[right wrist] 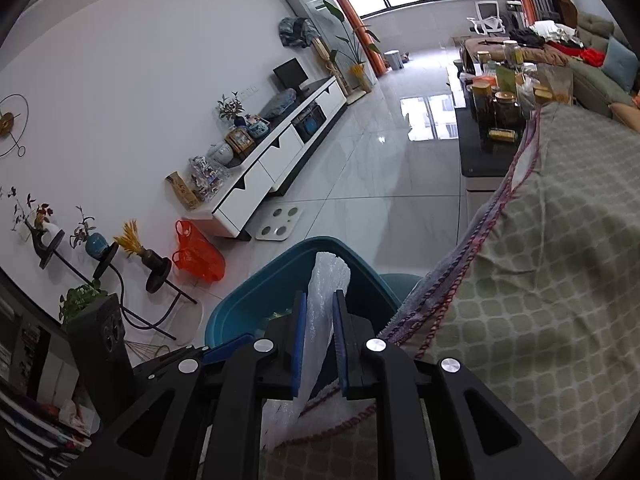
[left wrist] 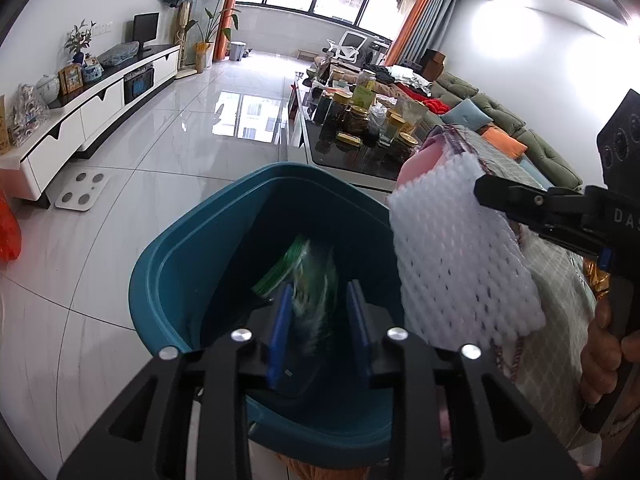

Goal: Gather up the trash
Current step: 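Carry both items to the teal bin and open both grippers over it, then return both tools to the bed and grasp a tissue with the left gripper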

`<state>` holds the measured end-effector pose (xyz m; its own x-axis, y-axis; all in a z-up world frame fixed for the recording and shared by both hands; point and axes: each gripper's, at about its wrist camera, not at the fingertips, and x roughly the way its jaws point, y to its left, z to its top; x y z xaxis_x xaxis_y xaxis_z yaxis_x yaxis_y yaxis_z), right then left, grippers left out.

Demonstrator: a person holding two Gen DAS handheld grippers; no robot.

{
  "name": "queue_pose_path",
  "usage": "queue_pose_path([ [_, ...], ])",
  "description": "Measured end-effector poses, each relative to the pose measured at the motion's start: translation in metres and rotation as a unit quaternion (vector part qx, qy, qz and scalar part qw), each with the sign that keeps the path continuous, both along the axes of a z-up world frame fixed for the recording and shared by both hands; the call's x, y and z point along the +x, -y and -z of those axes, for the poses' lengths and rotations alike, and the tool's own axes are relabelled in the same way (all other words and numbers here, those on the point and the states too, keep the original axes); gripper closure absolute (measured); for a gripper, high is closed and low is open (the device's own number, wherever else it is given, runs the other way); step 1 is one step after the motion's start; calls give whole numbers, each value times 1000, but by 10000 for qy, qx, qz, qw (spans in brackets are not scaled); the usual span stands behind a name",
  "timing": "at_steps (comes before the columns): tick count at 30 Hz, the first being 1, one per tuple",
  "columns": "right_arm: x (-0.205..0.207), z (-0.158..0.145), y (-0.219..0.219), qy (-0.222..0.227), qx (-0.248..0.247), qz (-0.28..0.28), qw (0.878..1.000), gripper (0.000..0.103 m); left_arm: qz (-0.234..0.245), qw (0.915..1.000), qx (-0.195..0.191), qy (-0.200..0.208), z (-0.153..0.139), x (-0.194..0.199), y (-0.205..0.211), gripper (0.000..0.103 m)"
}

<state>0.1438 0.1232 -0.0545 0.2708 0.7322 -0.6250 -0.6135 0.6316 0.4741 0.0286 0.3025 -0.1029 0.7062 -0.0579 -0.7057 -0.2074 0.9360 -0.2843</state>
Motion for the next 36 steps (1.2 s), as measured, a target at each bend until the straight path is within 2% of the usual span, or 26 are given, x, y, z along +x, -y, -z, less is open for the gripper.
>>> queue_pose_path([
  [4, 1, 2, -1, -76, 51, -3, 10000, 72, -55, 10000, 0, 5, -2, 1, 3, 66],
  [6, 0, 1, 0, -67, 115, -17, 9999, 61, -99, 9999, 24, 46, -5, -1, 4, 66],
  [13, -11, -18, 24, 132, 369, -44, 9992, 58, -167, 9983, 298, 481, -37, -19, 18, 62],
  [15, -18, -27, 36, 263, 431, -54, 9987, 53, -71, 9968, 368, 704, -49, -26, 29, 53],
  [18, -32, -38, 54, 488, 503, -68, 9975, 51, 98, 9942, 443, 971, -61, -34, 45, 46],
  [21, -48, -52, 84, 808, 511, -22, 9954, 49, 497, 9905, 444, 1201, -71, -41, 72, 42],
  [23, -59, -60, 105, 1003, 497, 53, 9937, 47, 880, 9862, 488, 1315, -76, -45, 97, 41],
  [28, -79, -72, 168, 1282, 451, 471, 9896, 45, 1990, 9681, 354, 1483, -78, -51, 166, 40],
  [34, -97, -71, 247, 1424, 171, 1336, 9806, 44, 3144, 9369, 245, 1512, -75, -49, 244, 40],
  [36, -102, -67, 274, 1379, 112, 1623, 9770, 44, 3388, 9290, 229, 1471, -73, -45, 263, 40],
])
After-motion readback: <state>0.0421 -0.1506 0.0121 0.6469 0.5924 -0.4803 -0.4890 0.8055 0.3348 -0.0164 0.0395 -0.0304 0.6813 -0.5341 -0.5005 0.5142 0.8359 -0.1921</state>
